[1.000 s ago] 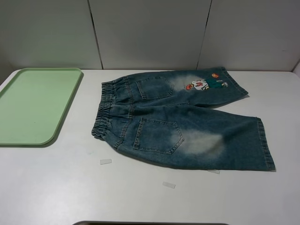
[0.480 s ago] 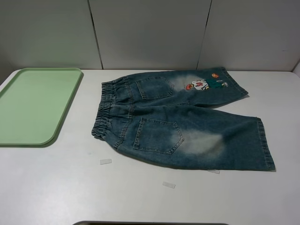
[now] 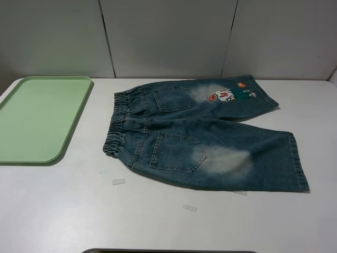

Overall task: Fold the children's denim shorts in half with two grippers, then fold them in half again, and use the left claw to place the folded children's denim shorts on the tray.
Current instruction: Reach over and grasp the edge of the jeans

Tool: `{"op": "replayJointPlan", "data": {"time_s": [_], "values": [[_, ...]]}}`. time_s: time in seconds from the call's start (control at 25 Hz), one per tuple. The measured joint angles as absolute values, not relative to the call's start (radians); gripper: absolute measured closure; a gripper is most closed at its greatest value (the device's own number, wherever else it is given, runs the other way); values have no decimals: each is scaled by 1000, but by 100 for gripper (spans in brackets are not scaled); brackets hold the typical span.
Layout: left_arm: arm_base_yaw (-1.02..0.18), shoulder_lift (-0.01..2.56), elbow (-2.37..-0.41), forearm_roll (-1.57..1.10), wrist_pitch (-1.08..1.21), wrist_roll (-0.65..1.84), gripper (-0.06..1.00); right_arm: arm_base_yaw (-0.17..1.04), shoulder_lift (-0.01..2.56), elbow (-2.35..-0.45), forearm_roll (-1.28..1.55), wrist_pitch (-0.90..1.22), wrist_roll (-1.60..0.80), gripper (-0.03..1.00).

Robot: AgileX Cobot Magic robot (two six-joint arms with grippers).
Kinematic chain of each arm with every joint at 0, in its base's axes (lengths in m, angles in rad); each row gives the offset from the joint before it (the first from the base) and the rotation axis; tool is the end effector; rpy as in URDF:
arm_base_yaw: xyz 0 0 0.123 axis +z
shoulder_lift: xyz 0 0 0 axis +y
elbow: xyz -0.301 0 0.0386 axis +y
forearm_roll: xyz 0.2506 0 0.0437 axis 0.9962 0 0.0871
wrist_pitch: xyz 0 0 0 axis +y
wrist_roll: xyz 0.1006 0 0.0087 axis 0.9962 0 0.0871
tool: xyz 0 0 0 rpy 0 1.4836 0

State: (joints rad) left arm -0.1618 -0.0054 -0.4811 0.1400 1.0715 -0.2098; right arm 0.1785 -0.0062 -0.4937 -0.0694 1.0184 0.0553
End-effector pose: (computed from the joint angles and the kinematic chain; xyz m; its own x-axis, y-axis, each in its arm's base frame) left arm -0.0098 0.0141 0.2682 -0.4705 -0.0659 -0.8799 -0.0135 0.9976 -0.0675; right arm -0.0094 -0.0078 0.2761 -0.4127 -0.0554 -0.9092 -0.1167 0.9931 -0.0075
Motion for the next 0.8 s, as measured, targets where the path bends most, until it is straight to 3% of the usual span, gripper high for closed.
{"op": "replayJointPlan", "data": {"time_s": [0.8], "values": [[-162,-5,-481,141,1072,-210,5,178,-6,-494,-70,1018,55,27]]}}
